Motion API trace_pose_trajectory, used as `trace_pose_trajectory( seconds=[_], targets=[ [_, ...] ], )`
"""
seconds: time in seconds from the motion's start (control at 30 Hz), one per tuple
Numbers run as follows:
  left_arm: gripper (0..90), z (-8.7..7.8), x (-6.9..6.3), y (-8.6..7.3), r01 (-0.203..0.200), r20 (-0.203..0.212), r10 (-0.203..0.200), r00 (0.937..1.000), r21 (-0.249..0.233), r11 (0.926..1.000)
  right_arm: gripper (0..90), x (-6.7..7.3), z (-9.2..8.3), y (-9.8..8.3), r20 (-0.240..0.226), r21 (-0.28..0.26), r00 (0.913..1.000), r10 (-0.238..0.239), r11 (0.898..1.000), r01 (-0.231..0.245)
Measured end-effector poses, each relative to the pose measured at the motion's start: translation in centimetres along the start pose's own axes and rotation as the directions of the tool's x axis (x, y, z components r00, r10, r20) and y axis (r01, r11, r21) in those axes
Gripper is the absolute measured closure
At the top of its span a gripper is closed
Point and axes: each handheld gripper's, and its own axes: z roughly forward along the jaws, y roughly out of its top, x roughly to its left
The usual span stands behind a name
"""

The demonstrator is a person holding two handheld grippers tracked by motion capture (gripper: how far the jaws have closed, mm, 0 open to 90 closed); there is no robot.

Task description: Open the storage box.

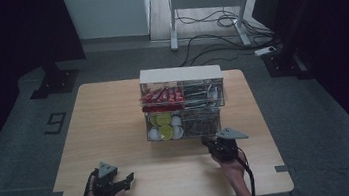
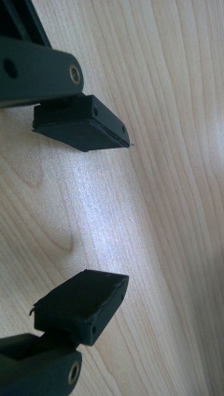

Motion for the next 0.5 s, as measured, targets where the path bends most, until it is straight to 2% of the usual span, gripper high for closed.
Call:
trace_pose_trajectory(
  seconds=[0.5],
  targets=[
    [29.2, 0.09, -0.12, -0.02, -0.002, -0.005, 0.002, 1.0, 0.0, 1.0, 89.2, 0.01, 0.3, -0.32, -0.019, 0.016, 0.9998, 0.008, 1.0, -0.007]
  ],
)
